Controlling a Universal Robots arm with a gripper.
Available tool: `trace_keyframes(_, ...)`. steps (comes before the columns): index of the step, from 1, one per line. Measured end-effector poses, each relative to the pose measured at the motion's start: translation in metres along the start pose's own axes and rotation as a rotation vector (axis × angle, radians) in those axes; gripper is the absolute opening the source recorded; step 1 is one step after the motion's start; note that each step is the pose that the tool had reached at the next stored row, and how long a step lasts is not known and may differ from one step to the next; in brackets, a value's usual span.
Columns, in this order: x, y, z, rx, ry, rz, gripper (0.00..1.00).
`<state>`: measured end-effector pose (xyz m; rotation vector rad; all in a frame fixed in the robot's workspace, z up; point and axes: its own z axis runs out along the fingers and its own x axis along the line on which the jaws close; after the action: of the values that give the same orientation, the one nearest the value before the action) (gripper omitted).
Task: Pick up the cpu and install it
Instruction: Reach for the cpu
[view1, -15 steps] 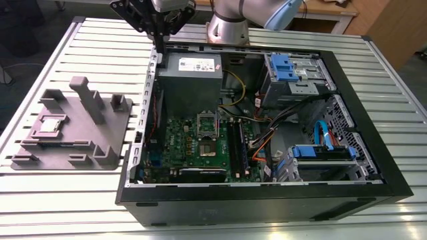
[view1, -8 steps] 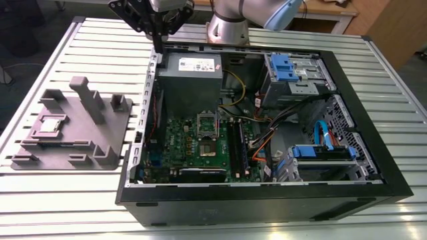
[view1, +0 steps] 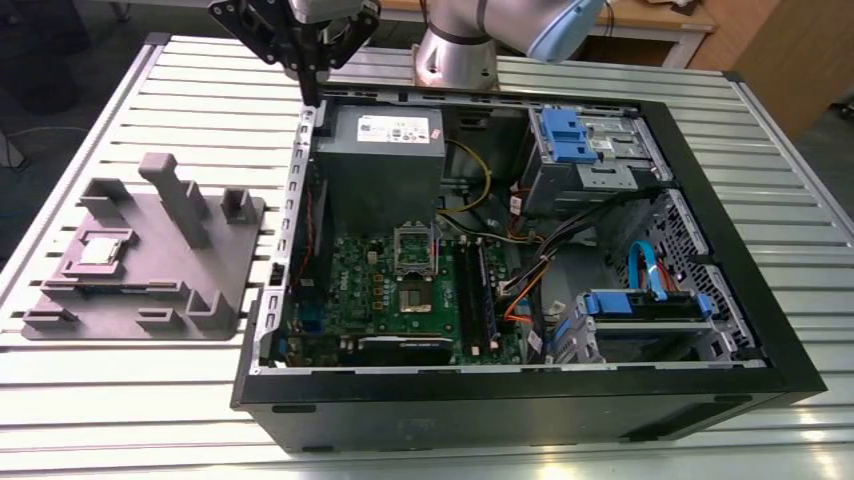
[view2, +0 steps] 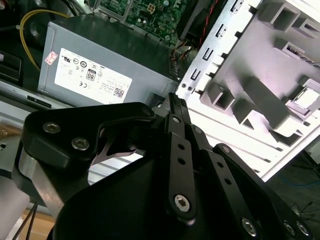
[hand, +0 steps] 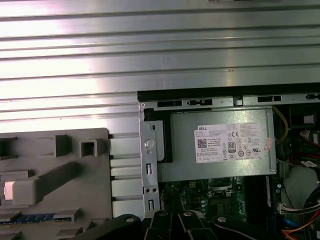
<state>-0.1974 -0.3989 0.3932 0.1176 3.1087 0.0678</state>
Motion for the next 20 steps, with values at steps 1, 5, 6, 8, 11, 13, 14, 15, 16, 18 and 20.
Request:
trace_keyframes(1, 0.0008, -0.0001, 0.0, 0.0, -0.0002, 0.0, 0.1)
trace_keyframes(5, 0.0041, -0.0003, -0.0001, -0.0001, -0.0014, 0.0, 0.1)
trace_keyframes(6, 0.0049, -0.0004, -0.0002, -0.0001, -0.0016, 0.0, 0.1)
trace_keyframes(8, 0.0062, -0.0004, -0.0002, -0.0001, -0.0018, 0.0, 0.1)
trace_keyframes(11, 0.008, -0.0006, -0.0002, -0.0003, -0.0022, 0.0, 0.1)
trace_keyframes(13, 0.009, -0.0007, -0.0003, -0.0002, -0.0023, 0.0, 0.1)
trace_keyframes(14, 0.0096, -0.0007, -0.0003, -0.0003, -0.0024, 0.0, 0.1)
trace_keyframes(15, 0.0101, -0.0007, -0.0003, -0.0002, -0.0024, 0.0, 0.1)
trace_keyframes(16, 0.0105, -0.0008, -0.0003, -0.0002, -0.0025, 0.0, 0.1)
trace_keyframes(18, 0.0115, -0.0009, -0.0003, -0.0002, -0.0026, 0.0, 0.1)
trace_keyframes(20, 0.0125, -0.0009, -0.0004, -0.0002, -0.0026, 0.0, 0.1)
